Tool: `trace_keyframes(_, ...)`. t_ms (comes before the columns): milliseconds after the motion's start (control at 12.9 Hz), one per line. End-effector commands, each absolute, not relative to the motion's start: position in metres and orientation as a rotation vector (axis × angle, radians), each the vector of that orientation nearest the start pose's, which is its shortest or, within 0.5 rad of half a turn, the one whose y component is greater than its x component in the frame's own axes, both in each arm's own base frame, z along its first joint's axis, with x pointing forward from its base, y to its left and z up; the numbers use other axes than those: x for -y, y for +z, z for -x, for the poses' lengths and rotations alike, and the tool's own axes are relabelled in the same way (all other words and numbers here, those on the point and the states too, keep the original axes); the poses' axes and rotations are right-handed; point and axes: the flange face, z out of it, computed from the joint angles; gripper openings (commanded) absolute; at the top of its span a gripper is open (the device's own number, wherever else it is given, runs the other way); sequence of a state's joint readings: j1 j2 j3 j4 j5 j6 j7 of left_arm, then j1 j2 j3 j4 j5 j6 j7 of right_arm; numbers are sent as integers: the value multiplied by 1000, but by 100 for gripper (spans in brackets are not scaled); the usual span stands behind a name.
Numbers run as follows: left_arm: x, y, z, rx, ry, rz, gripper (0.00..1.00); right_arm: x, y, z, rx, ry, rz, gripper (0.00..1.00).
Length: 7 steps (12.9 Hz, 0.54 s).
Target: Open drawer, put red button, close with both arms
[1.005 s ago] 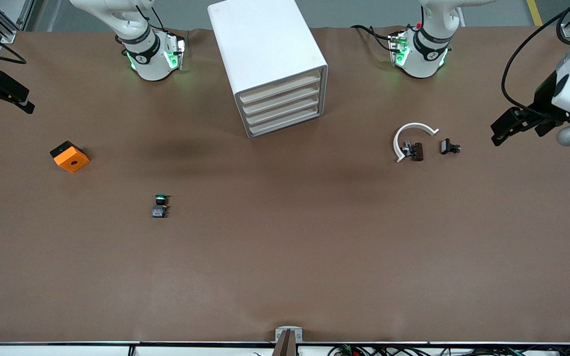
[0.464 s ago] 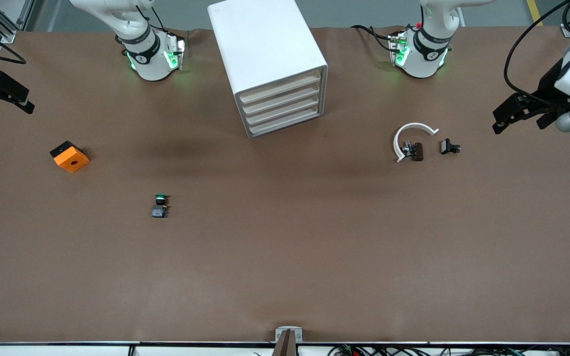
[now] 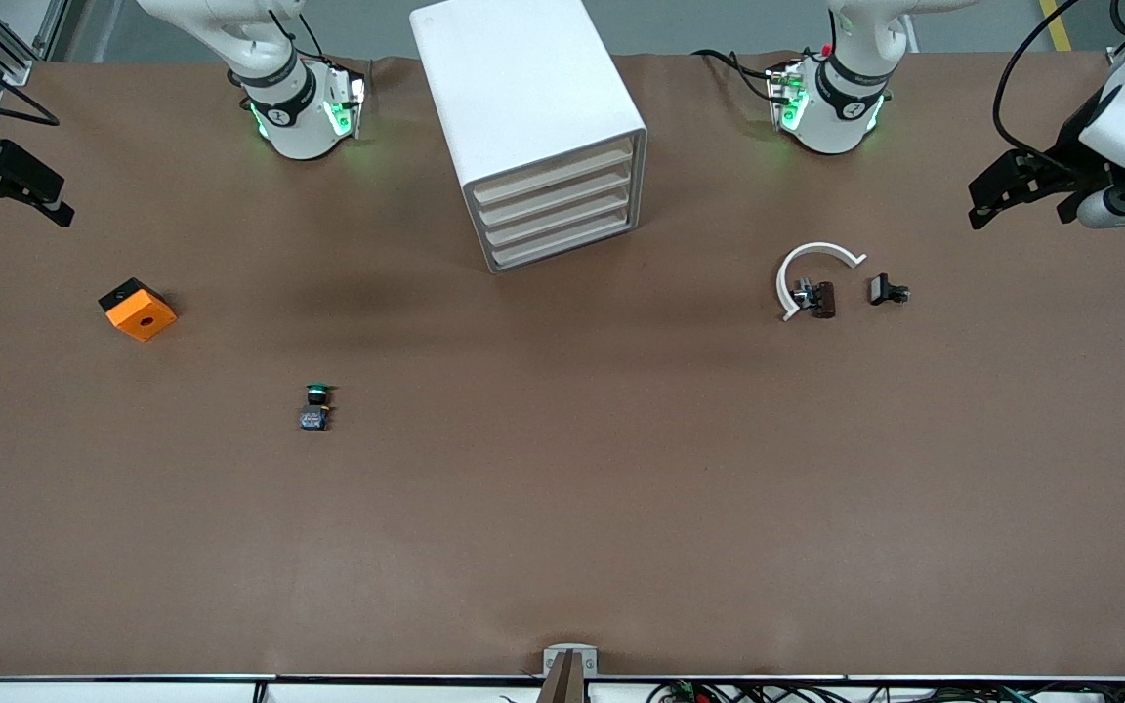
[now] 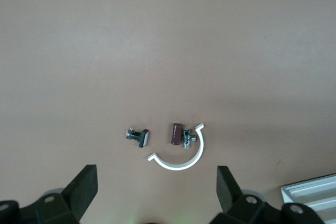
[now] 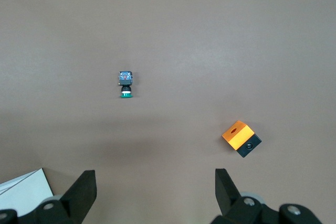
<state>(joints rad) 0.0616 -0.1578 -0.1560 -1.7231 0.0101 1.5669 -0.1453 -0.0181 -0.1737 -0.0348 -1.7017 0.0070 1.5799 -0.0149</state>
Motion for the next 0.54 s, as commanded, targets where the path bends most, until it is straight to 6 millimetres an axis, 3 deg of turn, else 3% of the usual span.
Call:
trace_keyframes(0,50,641,-497,52,0,3082,100,25,658,-491,-40,-89,3126,100)
trace_keyframes(464,51,650,-510,37,-33,3084,100,26,657,-486,-113,-51,3121,100)
